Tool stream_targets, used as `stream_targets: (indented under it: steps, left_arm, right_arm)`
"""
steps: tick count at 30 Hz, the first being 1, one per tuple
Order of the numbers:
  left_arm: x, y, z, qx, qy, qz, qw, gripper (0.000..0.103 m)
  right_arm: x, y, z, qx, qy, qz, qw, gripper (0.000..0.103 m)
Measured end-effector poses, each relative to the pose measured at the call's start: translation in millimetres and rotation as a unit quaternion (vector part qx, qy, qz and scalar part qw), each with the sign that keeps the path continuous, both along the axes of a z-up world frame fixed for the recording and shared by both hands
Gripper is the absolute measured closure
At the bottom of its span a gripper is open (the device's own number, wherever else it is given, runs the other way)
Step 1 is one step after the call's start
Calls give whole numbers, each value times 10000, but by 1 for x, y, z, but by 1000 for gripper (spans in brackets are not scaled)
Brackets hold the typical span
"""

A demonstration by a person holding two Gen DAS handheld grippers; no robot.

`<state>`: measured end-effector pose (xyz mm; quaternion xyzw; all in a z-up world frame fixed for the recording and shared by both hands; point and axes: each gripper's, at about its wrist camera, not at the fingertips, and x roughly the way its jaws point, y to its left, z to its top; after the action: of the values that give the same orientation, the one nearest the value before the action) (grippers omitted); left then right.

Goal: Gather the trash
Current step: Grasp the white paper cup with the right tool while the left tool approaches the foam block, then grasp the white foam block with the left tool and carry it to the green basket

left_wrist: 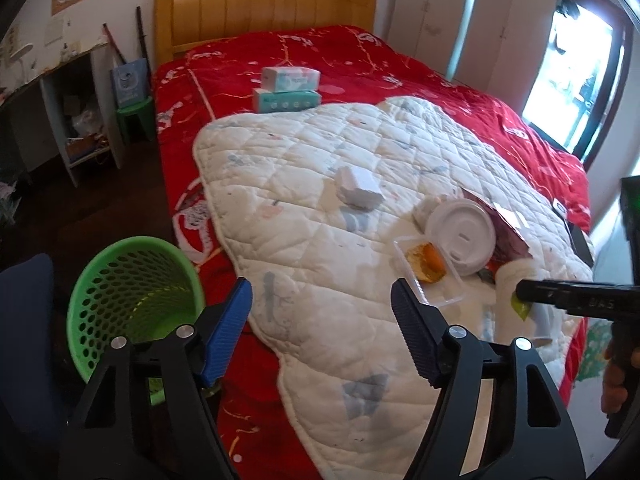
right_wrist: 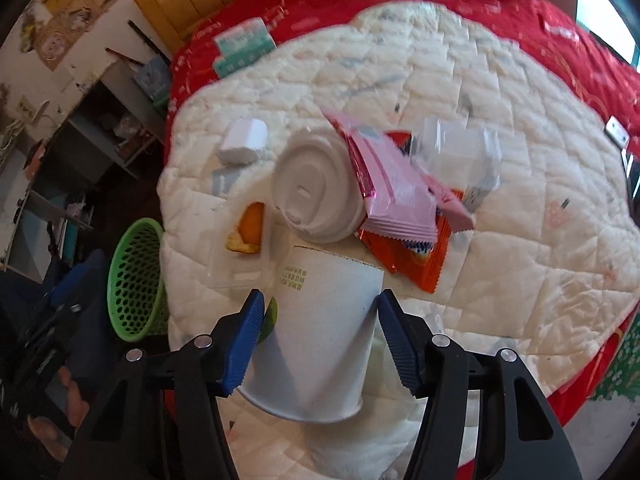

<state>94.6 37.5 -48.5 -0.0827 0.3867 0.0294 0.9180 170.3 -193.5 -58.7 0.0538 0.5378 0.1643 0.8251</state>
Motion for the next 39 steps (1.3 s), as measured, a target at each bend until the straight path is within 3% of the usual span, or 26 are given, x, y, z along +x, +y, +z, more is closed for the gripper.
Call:
stream_targets:
  steps: [7,12,21,34,39]
  left_arm:
    - [20,-8,-6,-29,147,-109,9998,38]
    - [50,-7,-8,-143,220,-154,9995,39]
    - [134,-21,-19,-233,460,-266,9983,39]
    - [218,-39,-64,222,1043,-197,9941,32]
    - [230,-38,-75,215,1153,-218,9929,42]
  right_arm:
    - [-30,-2,28,-93,-824,39,9965,51]
    - [-37,-8,37,-56,-1135,-9,9935,51]
    - [-36,-16,50,-105,-1456,11,9893,51]
    - [-30,-21,47,-55,-1549,39,9879,51]
    - [-29,-18,43,-103,-1547,75,9879,51]
